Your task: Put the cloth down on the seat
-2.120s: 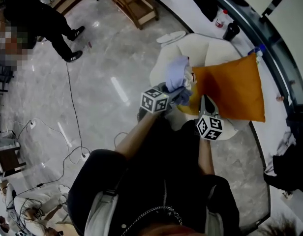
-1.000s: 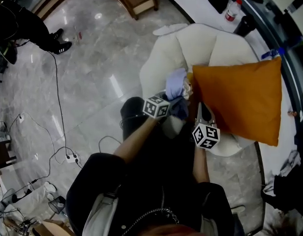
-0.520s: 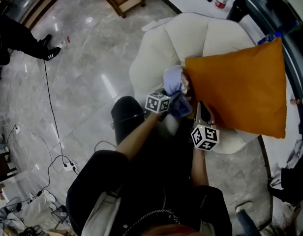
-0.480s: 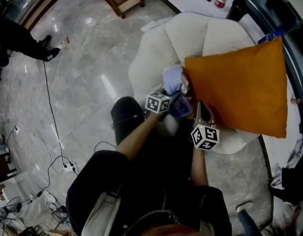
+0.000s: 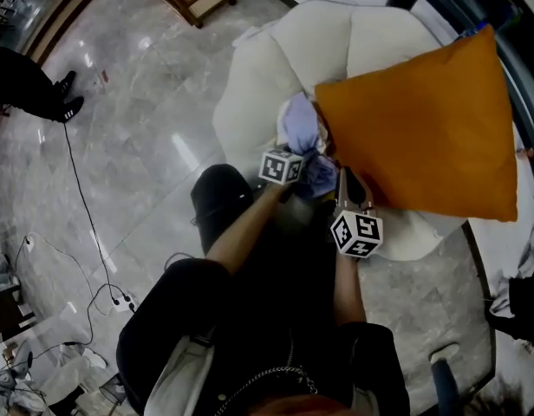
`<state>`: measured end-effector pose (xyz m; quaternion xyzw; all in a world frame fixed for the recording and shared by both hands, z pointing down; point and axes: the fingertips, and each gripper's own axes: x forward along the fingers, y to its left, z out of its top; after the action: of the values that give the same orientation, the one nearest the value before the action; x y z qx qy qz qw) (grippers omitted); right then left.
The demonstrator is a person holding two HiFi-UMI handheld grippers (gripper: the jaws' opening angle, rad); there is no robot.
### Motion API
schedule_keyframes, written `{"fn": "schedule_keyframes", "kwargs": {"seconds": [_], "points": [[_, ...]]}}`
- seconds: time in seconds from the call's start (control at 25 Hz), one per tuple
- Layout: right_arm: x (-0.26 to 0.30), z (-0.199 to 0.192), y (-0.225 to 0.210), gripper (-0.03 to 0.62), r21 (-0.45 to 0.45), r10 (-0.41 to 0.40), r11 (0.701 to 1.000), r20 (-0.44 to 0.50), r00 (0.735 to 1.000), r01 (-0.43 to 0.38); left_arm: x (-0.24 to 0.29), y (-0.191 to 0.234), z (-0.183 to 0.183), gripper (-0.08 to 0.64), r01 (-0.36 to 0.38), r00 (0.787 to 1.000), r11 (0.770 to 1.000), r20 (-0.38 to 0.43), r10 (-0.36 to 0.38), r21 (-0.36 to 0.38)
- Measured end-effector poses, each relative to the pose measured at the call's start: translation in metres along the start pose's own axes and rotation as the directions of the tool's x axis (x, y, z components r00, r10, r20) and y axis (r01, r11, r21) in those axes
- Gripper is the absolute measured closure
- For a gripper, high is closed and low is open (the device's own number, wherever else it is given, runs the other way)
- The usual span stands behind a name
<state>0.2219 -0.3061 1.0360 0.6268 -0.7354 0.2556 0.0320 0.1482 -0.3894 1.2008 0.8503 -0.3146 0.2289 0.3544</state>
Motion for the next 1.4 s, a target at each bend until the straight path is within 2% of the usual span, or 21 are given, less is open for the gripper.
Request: {"fn": "schedule_keyframes", "kwargs": {"seconds": [0.2, 0.4, 0.52, 0.64, 0.68, 0.76, 0.88, 1.08, 1.4], "points": [[-0.004, -0.004, -0.001, 0.592, -0.009, -0.001, 1.000, 0.003, 1.000, 0.001, 0.004, -0.002, 0.002, 0.366, 0.012, 0.999, 1.000, 0.029, -0.012, 0.013], [-0.008, -0.004, 0.003, 0.592, -0.018, 0.010, 1.000, 0.011, 1.000, -0.010, -0.014, -0.014, 0.018, 0.240, -0.035, 0.997, 0.999, 0.075, 0.032, 0.040], [-0.007, -0.002, 0.007, 0.592, -0.014, 0.012, 1.000, 0.023, 1.000, -0.011, -0.037, -0.017, 0.038, 0.188, -0.072, 0.989, 0.997, 0.132, 0.067, 0.034], [-0.005, -0.001, 0.008, 0.591, -0.005, 0.010, 1.000, 0.026, 1.000, -0.009, -0.065, -0.026, 0.064, 0.186, -0.064, 0.974, 0.997, 0.221, 0.053, 0.045], [-0.005, -0.001, 0.009, 0.592, -0.003, 0.010, 1.000, 0.026, 1.000, -0.010, -0.073, -0.028, 0.072, 0.190, -0.066, 0.968, 0.996, 0.247, 0.047, 0.066], [-0.003, 0.001, 0.012, 0.592, -0.002, 0.010, 1.000, 0.027, 1.000, -0.010, -0.090, -0.033, 0.085, 0.279, -0.069, 0.958, 0.989, 0.285, 0.030, 0.129], [-0.002, 0.009, 0.021, 0.591, -0.011, 0.007, 1.000, 0.032, 0.999, -0.007, -0.110, -0.042, 0.099, 0.545, -0.054, 0.948, 0.977, 0.317, -0.014, 0.205], [-0.003, 0.026, 0.045, 0.591, -0.012, 0.011, 1.000, 0.033, 0.999, -0.011, -0.133, -0.047, 0.109, 0.551, -0.019, 0.952, 0.975, 0.303, -0.050, 0.221], [-0.033, 0.082, 0.078, 0.591, 0.032, -0.025, 0.999, 0.000, 1.000, 0.025, -0.179, -0.085, 0.139, 0.551, 0.040, 0.975, 0.970, 0.202, -0.090, 0.238]]}}
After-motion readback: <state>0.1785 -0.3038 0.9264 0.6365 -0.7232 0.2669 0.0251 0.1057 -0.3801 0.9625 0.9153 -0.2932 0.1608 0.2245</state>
